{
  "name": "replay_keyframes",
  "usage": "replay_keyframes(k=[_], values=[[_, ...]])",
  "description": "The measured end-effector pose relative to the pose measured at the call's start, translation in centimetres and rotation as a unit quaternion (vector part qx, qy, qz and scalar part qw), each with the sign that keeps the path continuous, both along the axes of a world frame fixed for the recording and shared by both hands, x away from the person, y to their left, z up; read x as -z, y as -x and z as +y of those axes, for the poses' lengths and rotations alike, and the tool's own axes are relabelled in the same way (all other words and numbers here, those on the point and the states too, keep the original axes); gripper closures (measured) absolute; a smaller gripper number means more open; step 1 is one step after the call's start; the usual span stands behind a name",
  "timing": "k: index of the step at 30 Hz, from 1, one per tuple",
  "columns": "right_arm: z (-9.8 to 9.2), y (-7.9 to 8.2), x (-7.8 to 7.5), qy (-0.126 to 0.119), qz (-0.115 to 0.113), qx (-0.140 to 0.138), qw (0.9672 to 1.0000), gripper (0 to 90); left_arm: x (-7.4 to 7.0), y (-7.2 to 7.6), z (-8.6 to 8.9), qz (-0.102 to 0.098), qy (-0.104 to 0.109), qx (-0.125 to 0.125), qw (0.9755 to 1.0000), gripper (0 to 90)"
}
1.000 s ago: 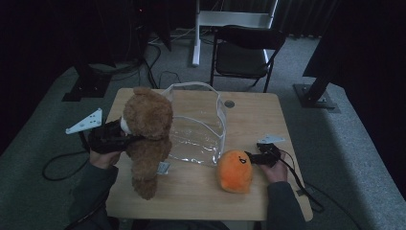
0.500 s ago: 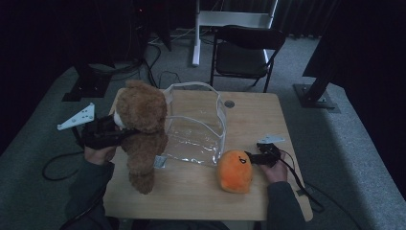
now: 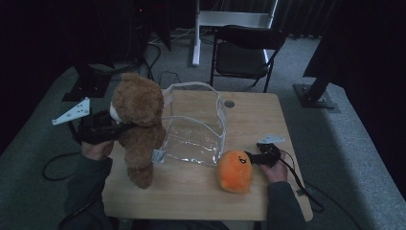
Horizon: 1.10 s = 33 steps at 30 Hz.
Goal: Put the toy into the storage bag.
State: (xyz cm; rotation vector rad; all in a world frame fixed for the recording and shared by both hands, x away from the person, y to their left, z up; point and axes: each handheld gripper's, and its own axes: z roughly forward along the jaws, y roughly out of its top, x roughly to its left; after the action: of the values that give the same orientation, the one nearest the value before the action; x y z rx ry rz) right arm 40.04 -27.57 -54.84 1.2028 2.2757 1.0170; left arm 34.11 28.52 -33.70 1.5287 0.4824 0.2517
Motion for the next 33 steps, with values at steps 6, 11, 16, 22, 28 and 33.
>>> replay_keyframes(k=[6,11,16,22,28,33], values=[[0.0,0.0,0.0,0.000,0.000,0.000,1.0000,26.4,-0.6,-0.3,0.0,-0.003,0.002,-0.004,1.0000,47.9],[0.0,0.0,0.0,0.000,0.000,0.000,1.0000,26.4,-1.1,-0.5,0.1,-0.007,0.002,-0.007,0.9999,47.9],[0.0,0.0,0.0,0.000,0.000,0.000,1.0000,26.4,-1.6,-0.8,0.3,-0.010,0.009,-0.010,0.9999,47.9],[0.0,0.0,0.0,0.000,0.000,0.000,1.0000,26.4,-2.3,-1.1,0.4,-0.011,0.012,-0.012,0.9998,47.9],[0.0,0.0,0.0,0.000,0.000,0.000,1.0000,26.4,-3.0,-1.4,0.6,-0.014,0.013,-0.016,0.9997,48.0],[0.0,0.0,0.0,0.000,0.000,0.000,1.0000,26.4,-3.6,-1.6,0.7,-0.018,0.017,-0.020,0.9995,48.0]])
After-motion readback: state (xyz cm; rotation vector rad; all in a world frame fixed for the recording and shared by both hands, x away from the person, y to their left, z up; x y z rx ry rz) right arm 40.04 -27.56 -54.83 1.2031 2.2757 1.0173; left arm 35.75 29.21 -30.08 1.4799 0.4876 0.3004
